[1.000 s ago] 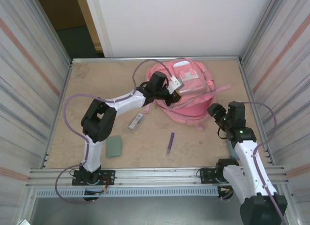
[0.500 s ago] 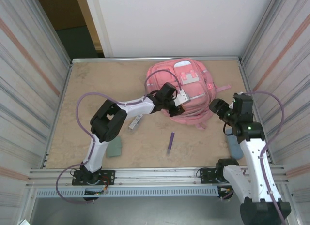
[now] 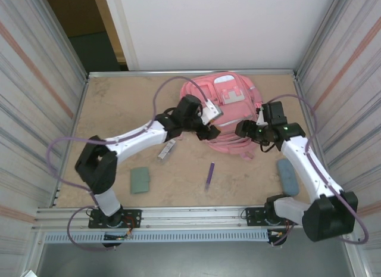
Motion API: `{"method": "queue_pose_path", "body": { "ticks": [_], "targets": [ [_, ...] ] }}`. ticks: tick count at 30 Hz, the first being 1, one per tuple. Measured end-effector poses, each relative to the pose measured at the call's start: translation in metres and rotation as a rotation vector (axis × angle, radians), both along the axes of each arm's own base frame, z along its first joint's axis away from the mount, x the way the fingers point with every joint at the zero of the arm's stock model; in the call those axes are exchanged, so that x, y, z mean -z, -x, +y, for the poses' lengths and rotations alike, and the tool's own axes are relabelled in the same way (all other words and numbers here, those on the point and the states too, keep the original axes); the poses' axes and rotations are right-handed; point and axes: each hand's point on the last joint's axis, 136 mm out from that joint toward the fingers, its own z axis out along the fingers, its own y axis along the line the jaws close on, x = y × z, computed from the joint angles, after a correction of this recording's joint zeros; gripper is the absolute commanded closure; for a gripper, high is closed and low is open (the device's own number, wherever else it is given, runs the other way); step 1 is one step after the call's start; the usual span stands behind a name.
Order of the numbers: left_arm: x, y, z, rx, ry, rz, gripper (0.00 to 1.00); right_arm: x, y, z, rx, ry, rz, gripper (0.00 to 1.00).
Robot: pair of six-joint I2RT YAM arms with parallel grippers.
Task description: Pack the student bag
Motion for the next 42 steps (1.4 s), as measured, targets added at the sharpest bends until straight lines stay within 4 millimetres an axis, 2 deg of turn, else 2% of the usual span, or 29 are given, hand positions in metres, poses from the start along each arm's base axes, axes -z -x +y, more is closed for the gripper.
{"method": "queue_pose_path", "body": {
  "ticks": [3,5,8,11,15,17,21,33,38,42],
  "targets": [
    [-0.013,-0.018,0.031,-0.133,0.043,0.040,0.32,0.018,-0.009,0.012,-0.044,0.021,0.065,0.28],
    [-0.009,-0.036,0.052,-0.240,0.053,0.086,0.30,0.027,-0.019,0.021,-0.068,0.031,0.090,0.28],
    [0.012,-0.064,0.087,-0.422,0.061,0.205,0.27,0.038,-0.038,0.034,-0.105,0.048,0.107,0.29],
    [0.044,-0.087,0.118,-0.584,0.072,0.360,0.26,0.051,-0.056,0.046,-0.129,0.059,0.118,0.31],
    [0.085,-0.102,0.141,-0.726,0.073,0.521,0.23,0.077,-0.070,0.054,-0.156,0.075,0.146,0.33],
    [0.099,-0.102,0.143,-0.759,0.067,0.571,0.23,0.091,-0.074,0.056,-0.157,0.079,0.164,0.35],
    [0.108,-0.106,0.141,-0.790,0.082,0.620,0.23,0.111,-0.079,0.058,-0.157,0.083,0.186,0.37],
    [0.127,-0.156,0.145,-0.857,0.187,0.707,0.23,0.113,-0.100,0.068,-0.163,0.050,0.061,0.38],
    [0.126,-0.179,0.130,-0.824,0.227,0.715,0.25,0.112,-0.101,0.069,-0.170,0.044,0.043,0.38],
    [0.130,-0.195,0.117,-0.801,0.265,0.742,0.34,0.110,-0.099,0.070,-0.187,0.037,0.033,0.38]
  ]
}}
